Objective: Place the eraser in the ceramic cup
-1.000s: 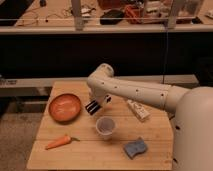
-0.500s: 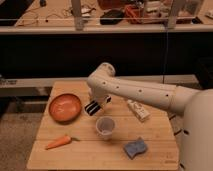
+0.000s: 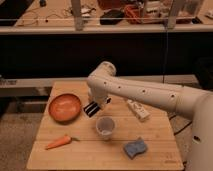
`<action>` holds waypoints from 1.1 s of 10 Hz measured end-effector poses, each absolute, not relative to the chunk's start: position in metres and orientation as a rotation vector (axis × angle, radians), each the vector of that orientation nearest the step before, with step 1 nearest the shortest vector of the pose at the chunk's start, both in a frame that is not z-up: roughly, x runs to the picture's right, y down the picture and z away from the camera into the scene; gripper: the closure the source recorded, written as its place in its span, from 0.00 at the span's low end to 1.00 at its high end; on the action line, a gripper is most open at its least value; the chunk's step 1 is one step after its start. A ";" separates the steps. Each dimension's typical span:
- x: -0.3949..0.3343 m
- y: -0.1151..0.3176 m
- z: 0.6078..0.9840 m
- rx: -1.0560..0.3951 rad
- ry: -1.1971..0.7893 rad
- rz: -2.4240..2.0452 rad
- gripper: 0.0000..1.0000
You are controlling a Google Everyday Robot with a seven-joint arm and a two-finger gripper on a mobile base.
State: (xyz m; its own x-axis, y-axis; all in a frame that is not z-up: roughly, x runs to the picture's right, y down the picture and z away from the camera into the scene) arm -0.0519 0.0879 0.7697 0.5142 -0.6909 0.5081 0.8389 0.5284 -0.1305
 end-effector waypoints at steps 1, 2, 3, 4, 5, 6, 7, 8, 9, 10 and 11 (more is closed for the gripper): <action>-0.051 0.089 0.765 -0.387 -0.425 -0.946 0.99; -0.052 0.092 0.764 -0.391 -0.422 -0.951 0.99; -0.056 0.091 0.765 -0.384 -0.421 -0.986 0.99; -0.056 0.090 0.764 -0.375 -0.423 -1.014 0.99; -0.056 0.084 0.756 -0.346 -0.432 -1.067 0.99; -0.055 0.078 0.748 -0.310 -0.448 -1.116 0.99; -0.054 0.079 0.742 -0.283 -0.477 -1.149 0.99; -0.053 0.079 0.739 -0.259 -0.501 -1.187 0.99; -0.052 0.080 0.735 -0.239 -0.532 -1.222 0.99; -0.051 0.083 0.731 -0.230 -0.551 -1.243 0.99; -0.050 0.084 0.729 -0.221 -0.560 -1.262 0.99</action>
